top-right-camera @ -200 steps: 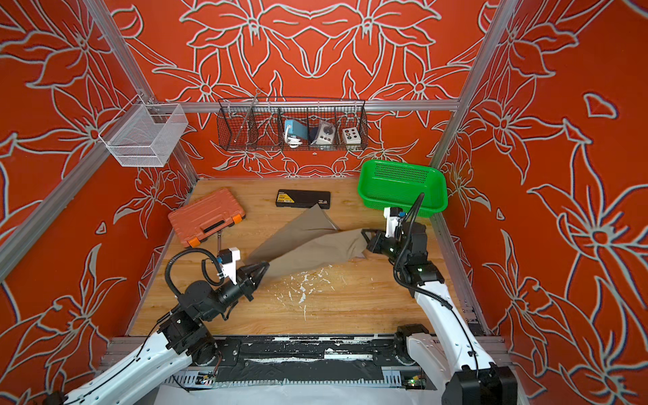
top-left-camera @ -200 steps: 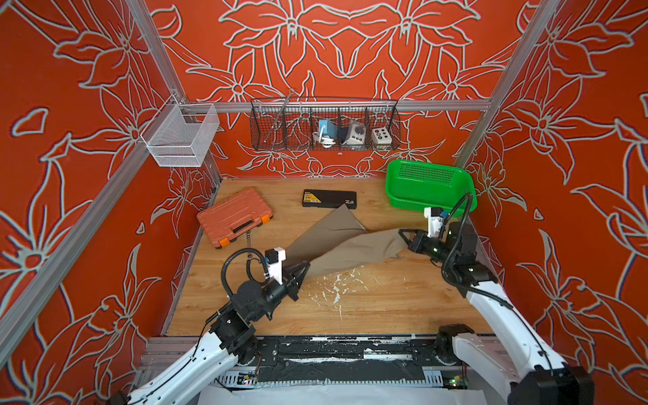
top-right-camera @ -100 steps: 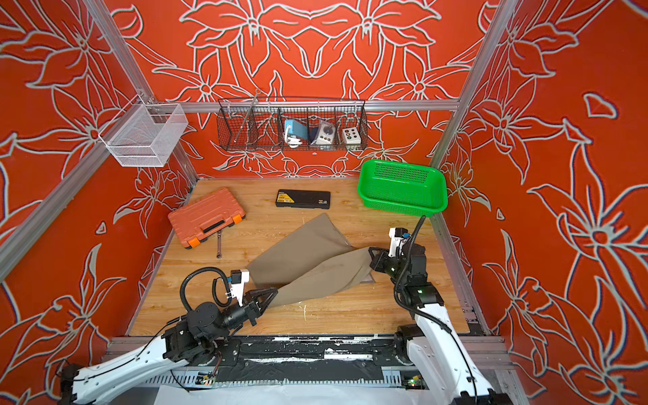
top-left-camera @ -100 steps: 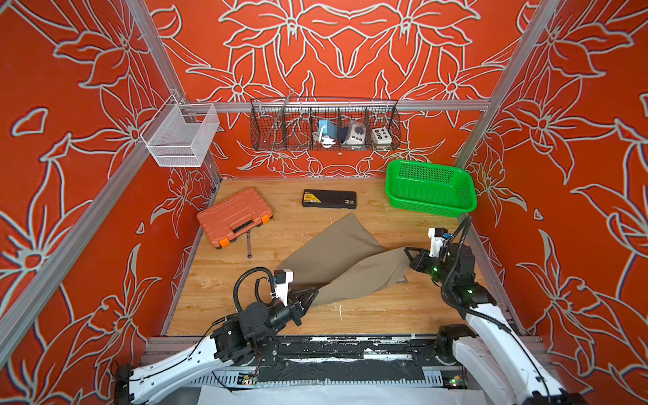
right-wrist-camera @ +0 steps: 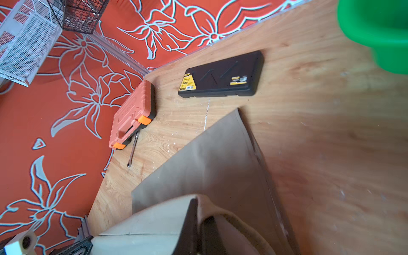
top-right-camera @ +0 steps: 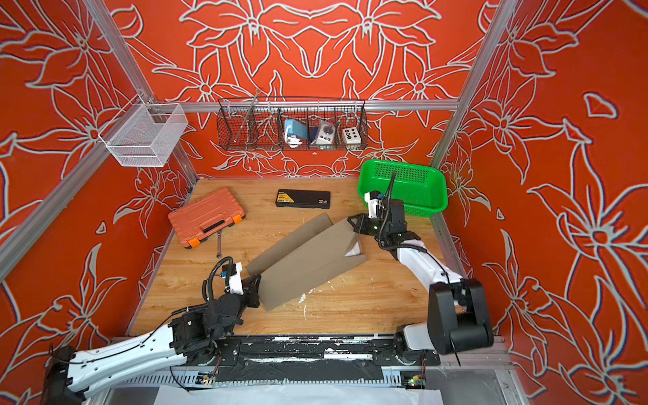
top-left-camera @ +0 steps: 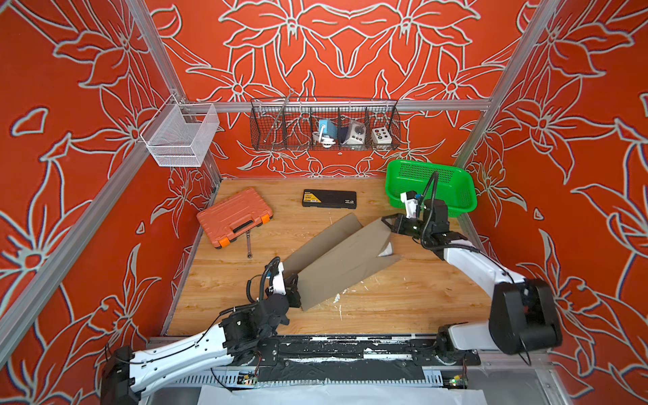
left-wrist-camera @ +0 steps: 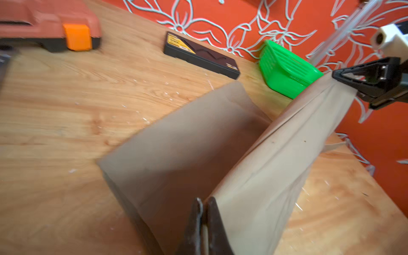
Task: Roll up the skirts
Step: Fold the skirt at the center of the board.
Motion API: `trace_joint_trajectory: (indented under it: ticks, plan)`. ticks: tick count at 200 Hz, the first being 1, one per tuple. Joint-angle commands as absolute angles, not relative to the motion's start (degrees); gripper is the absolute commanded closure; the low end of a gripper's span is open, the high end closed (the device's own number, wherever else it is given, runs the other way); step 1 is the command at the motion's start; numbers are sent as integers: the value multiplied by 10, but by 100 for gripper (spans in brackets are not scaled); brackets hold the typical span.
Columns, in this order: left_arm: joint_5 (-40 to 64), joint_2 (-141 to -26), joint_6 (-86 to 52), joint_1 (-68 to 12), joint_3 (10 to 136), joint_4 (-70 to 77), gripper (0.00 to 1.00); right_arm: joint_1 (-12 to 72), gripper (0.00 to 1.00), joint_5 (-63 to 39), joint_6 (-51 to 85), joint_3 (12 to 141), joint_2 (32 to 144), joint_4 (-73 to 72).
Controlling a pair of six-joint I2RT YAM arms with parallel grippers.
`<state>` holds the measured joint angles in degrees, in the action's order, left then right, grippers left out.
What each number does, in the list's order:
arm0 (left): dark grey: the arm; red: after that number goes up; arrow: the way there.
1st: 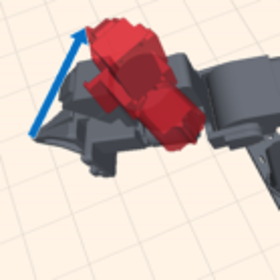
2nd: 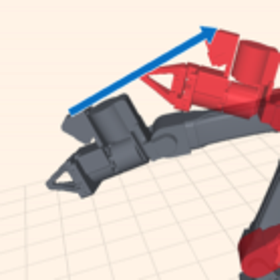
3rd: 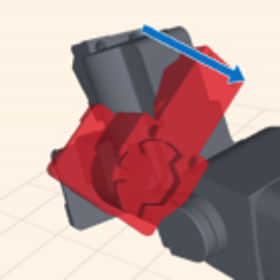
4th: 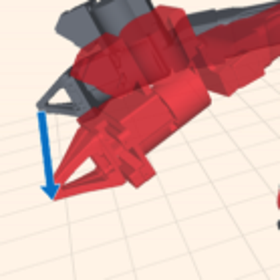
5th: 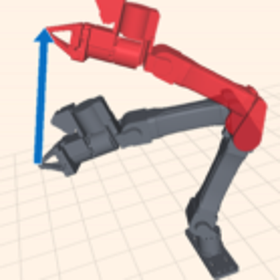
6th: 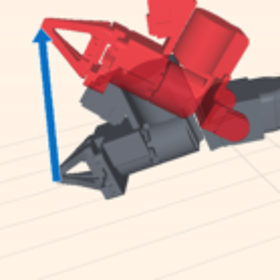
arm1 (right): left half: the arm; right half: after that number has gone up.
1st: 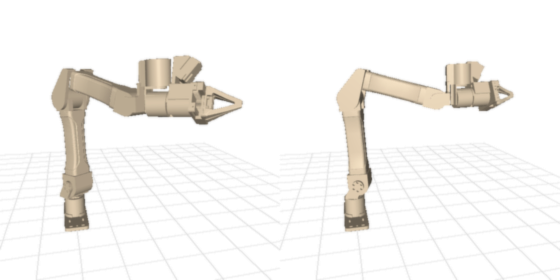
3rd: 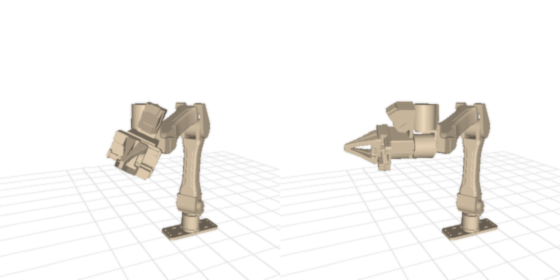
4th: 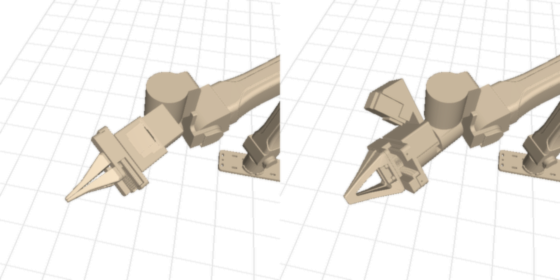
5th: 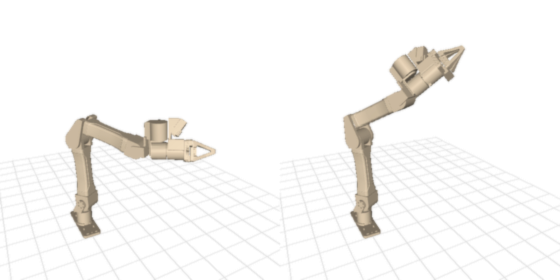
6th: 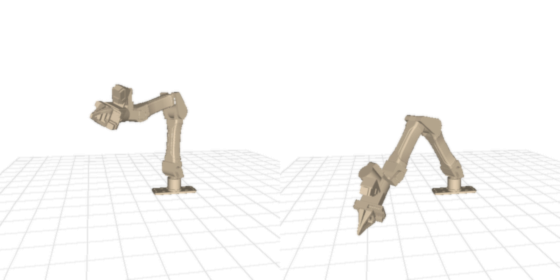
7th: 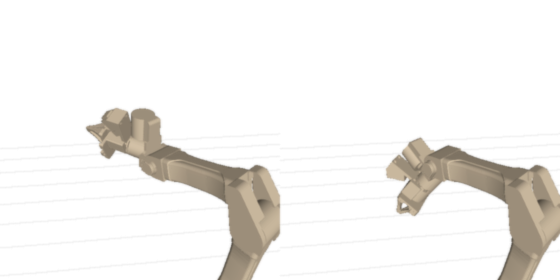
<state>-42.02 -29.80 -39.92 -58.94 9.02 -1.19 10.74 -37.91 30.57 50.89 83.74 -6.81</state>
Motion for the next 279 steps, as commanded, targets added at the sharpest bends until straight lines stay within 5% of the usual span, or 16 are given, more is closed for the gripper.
trace_joint_trajectory:
  ticks: [1,98,122,141,204,279]
  plan:
    - [-494,-336,-420,-554,106,-21,100,119,100,-386,299,569,903,-103]
    - [-350,-491,-369,-369,77,164,100,155,99,-366,281,789,1166,-39]
    - [-324,-582,-360,-344,97,208,45,155,50,-364,281,809,1188,-40]
    - [-303,-624,-341,-316,116,238,35,152,41,-359,277,816,1172,-32]
    - [-242,-667,-335,-235,167,247,35,118,39,-299,265,686,969,81]
    - [-256,-562,-180,-316,264,224,33,110,48,-333,413,355,821,-56]
